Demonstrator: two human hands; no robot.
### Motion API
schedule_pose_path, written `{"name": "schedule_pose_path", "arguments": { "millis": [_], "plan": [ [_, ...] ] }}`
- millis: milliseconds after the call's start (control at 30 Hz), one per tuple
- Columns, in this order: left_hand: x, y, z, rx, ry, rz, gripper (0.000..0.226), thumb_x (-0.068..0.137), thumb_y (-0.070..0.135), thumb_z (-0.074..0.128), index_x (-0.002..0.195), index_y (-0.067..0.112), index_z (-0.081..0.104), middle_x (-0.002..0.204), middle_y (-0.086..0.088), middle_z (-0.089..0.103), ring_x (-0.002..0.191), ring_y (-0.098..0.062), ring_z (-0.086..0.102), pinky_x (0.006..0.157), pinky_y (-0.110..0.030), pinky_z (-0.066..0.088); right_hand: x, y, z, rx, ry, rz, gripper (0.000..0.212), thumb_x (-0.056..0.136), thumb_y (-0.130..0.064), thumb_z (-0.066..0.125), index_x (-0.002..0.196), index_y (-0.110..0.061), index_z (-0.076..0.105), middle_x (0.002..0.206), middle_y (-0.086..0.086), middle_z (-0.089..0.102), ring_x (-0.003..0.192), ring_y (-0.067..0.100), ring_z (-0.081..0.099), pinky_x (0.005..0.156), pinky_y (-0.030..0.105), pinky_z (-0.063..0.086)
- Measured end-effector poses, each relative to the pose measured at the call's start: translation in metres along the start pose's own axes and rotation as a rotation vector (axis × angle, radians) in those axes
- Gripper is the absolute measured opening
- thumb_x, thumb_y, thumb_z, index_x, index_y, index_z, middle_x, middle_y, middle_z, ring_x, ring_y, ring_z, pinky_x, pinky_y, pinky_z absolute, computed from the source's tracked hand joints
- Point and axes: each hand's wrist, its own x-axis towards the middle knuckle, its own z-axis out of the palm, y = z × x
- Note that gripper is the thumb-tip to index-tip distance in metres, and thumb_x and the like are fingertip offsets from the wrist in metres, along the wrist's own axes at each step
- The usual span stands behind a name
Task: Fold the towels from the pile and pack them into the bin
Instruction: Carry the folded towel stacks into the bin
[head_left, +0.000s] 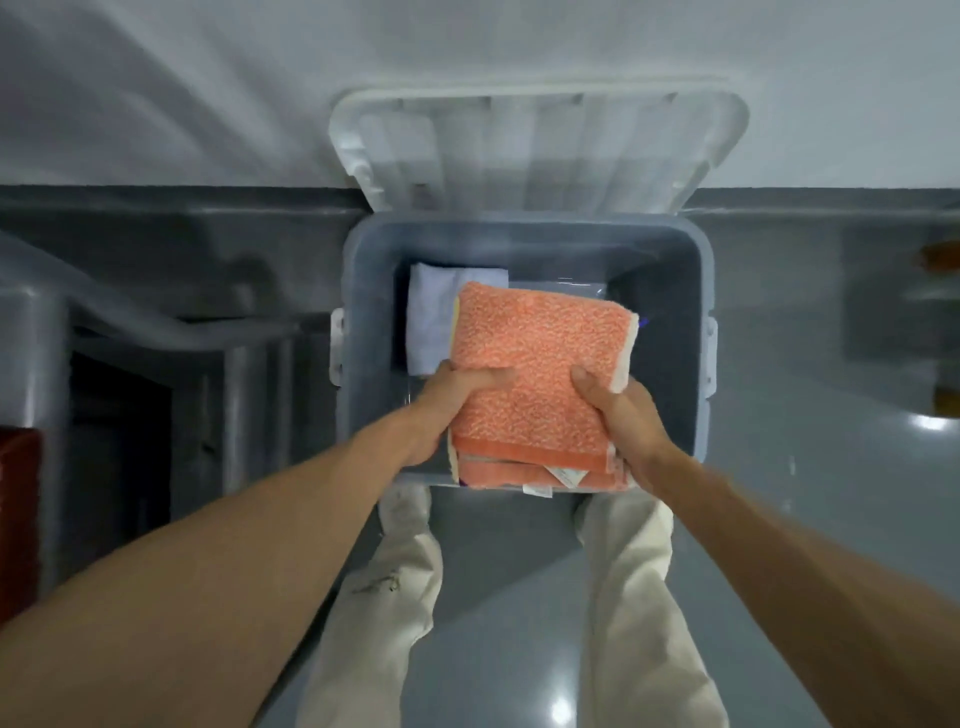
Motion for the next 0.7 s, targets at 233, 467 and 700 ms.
{"name": "schedule_pose_path", "arguments": {
  "millis": [233,467,700],
  "plan": [
    [0.134,-0.022,0.073,0.013,0.080,-0.032,0.047,0.081,0.028,0.073,0.124,0.017,0.058,0.110,-0.007,0.071,0.099,-0.026,0.068,0.092,-0.042,0.052,0.107,0.039,-0.066,-0.182,0.160,-0.070,0.087,0.065,-0.074,0.062,0.131,-0.020,0.044,0.117,-0.002,0.064,0.103,0.022,0.063,0.093,0.050,0.051],
    [0.245,-0.036,0.068,0.122,0.194,0.024,0.052,0.084,0.039,0.067,0.130,0.019,0.053,0.108,-0.003,0.068,0.095,-0.019,0.067,0.086,-0.036,0.055,0.223,0.062,-0.064,-0.133,0.204,-0.046,0.053,0.088,-0.039,0.065,0.132,-0.015,0.047,0.114,0.000,0.064,0.101,0.019,0.062,0.086,0.039,0.052],
    [0.334,-0.041,0.069,0.136,0.253,0.071,0.049,0.089,0.031,0.065,0.131,0.013,0.051,0.103,-0.001,0.064,0.087,-0.013,0.063,0.069,-0.024,0.052,0.309,0.083,-0.059,-0.113,0.341,-0.007,0.052,0.085,-0.038,0.069,0.130,-0.019,0.051,0.118,0.003,0.064,0.104,0.023,0.062,0.093,0.044,0.051]
  ]
}}
